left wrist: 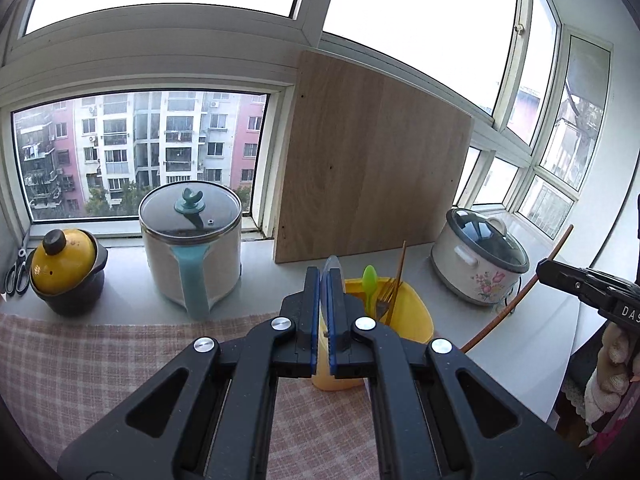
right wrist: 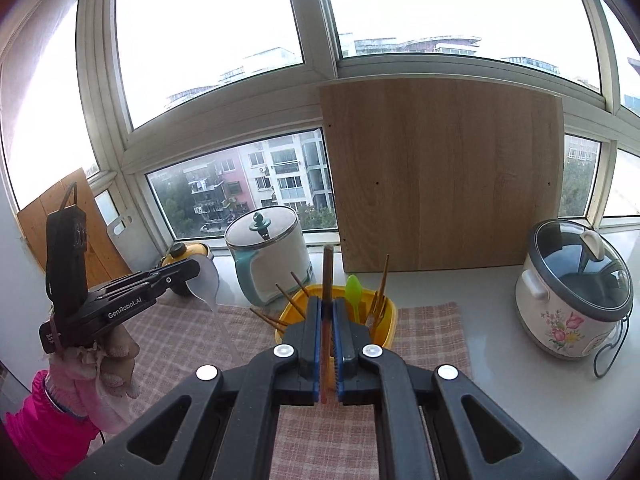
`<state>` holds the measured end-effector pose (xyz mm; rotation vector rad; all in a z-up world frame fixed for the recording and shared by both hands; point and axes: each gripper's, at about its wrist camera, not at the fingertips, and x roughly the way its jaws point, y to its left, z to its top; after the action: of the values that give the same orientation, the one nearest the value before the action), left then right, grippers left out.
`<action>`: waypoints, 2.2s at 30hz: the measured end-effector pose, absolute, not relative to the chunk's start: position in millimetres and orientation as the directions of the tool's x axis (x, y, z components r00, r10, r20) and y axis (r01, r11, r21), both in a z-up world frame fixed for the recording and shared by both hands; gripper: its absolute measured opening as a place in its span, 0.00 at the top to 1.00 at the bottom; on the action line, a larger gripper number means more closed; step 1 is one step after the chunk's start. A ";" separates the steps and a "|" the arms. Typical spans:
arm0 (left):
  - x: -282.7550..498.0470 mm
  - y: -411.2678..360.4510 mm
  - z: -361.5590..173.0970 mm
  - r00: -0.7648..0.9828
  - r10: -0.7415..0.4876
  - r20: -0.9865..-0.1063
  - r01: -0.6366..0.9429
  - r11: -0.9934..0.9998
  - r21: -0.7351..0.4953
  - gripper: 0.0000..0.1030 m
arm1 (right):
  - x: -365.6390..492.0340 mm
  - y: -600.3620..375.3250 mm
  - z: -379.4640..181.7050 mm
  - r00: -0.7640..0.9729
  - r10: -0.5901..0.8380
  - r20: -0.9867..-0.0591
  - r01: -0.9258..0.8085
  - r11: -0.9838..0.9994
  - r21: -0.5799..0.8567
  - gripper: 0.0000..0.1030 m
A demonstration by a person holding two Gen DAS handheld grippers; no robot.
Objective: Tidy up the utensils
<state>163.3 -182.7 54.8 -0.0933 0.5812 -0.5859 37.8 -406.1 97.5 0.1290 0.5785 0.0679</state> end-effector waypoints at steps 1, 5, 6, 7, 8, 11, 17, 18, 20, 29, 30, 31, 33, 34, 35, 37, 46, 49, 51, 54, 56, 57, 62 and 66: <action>167.3 -186.3 57.5 0.683 -0.545 -0.487 0.493 0.835 -0.243 1.00 | 39.5 -407.6 100.5 0.839 0.094 -0.536 -0.024 0.990 0.136 0.98; 184.3 -198.7 64.7 0.689 -0.544 -0.479 0.490 0.837 -0.246 1.00 | 47.1 -413.9 111.9 0.851 0.072 -0.520 -0.011 0.993 0.119 0.98; 187.6 -202.0 66.2 0.692 -0.542 -0.477 0.489 0.838 -0.243 1.00 | 49.1 -415.4 115.1 0.854 0.067 -0.515 -0.009 0.993 0.115 0.98; 190.4 -205.1 67.4 0.693 -0.541 -0.476 0.489 0.838 -0.241 1.00 | 50.6 -417.1 118.4 0.858 0.061 -0.509 -0.005 0.994 0.111 0.98; 192.8 -207.2 68.1 0.694 -0.542 -0.474 0.489 0.838 -0.241 1.00 | 51.6 -418.9 121.5 0.862 0.056 -0.504 -0.001 0.994 0.109 0.98; 199.8 -215.8 69.8 0.703 -0.531 -0.473 0.485 0.845 -0.226 1.00 | 53.9 -423.5 129.0 0.872 0.044 -0.487 0.008 0.995 0.104 0.98; 208.5 -229.0 60.2 0.717 -0.497 -0.489 0.468 0.863 -0.192 1.00 | 66.3 -424.5 129.2 0.874 0.020 -0.485 0.019 0.997 0.075 0.98; 209.6 -231.3 58.5 0.721 -0.489 -0.491 0.465 0.867 -0.181 1.00 | 69.1 -424.4 127.2 0.872 0.019 -0.489 0.020 0.997 0.074 0.98; 212.3 -236.3 55.5 0.730 -0.473 -0.494 0.457 0.875 -0.161 1.00 | 75.4 -424.5 123.1 0.868 0.015 -0.497 0.023 0.997 0.069 0.98; 213.8 -248.6 41.8 0.724 -0.457 -0.516 0.459 0.878 -0.134 1.00 | 96.2 -425.4 92.7 0.836 0.017 -0.548 0.030 0.997 0.076 0.98; 213.1 -249.1 41.3 0.722 -0.459 -0.518 0.461 0.877 -0.134 1.00 | 97.6 -425.6 89.4 0.832 0.020 -0.555 0.029 0.996 0.080 0.98; 212.5 -249.5 40.8 0.719 -0.462 -0.520 0.464 0.875 -0.136 1.00 | 98.6 -425.7 86.5 0.828 0.023 -0.560 0.028 0.996 0.083 0.98; 211.8 -249.3 39.7 0.710 -0.470 -0.524 0.469 0.871 -0.146 1.00 | 100.1 -426.0 81.3 0.820 0.032 -0.571 0.024 0.996 0.090 0.98; 211.8 -249.1 39.2 0.704 -0.476 -0.528 0.472 0.868 -0.153 1.00 | 100.7 -426.3 78.9 0.817 0.035 -0.576 0.022 0.995 0.092 0.98; 211.9 -248.9 38.6 0.695 -0.483 -0.533 0.476 0.864 -0.161 1.00 | 101.2 -426.2 76.9 0.814 0.038 -0.580 0.021 0.995 0.094 0.98; 211.8 -248.4 37.9 0.685 -0.490 -0.540 0.480 0.860 -0.172 0.99 | 101.8 -425.9 73.2 0.806 0.045 -0.590 0.015 0.995 0.096 0.97; 205.2 -245.4 39.1 0.666 -0.515 -0.540 0.496 0.846 -0.195 0.86 | 100.6 -429.3 63.3 0.788 0.054 -0.614 0.026 0.992 0.121 0.75; 199.5 -243.0 40.2 0.666 -0.519 -0.536 0.499 0.844 -0.197 0.86 | 97.3 -428.6 62.0 0.785 0.054 -0.617 0.029 0.992 0.124 0.74; 195.4 -240.8 41.4 0.668 -0.520 -0.533 0.500 0.843 -0.197 0.86 | 95.2 -428.2 61.3 0.784 0.053 -0.618 0.032 0.991 0.126 0.74; 189.4 -236.4 43.1 0.669 -0.522 -0.529 0.499 0.843 -0.201 0.86 | 90.3 -427.7 59.8 0.783 0.050 -0.620 0.038 0.991 0.128 0.73; 186.8 -235.5 43.9 0.671 -0.520 -0.528 0.498 0.844 -0.198 0.86 | 86.6 -426.9 59.1 0.781 0.049 -0.623 0.041 0.991 0.129 0.72; 183.9 -234.2 44.8 0.673 -0.519 -0.527 0.498 0.845 -0.195 0.86 | 84.6 -426.4 58.9 0.780 0.047 -0.624 0.042 0.991 0.128 0.72; 166.7 -225.8 49.7 0.684 -0.512 -0.520 0.499 0.848 -0.179 0.86 | 71.6 -422.5 61.9 0.784 0.048 -0.619 0.045 0.990 0.134 0.71; 150.8 -216.6 54.2 0.693 -0.508 -0.511 0.499 0.850 -0.167 0.86 | 58.4 -415.9 67.5 0.795 0.045 -0.605 0.043 0.991 0.129 0.70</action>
<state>150.8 -216.6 54.2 -0.0157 0.5758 -0.5622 58.4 -415.9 67.5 0.1387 0.6527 0.0010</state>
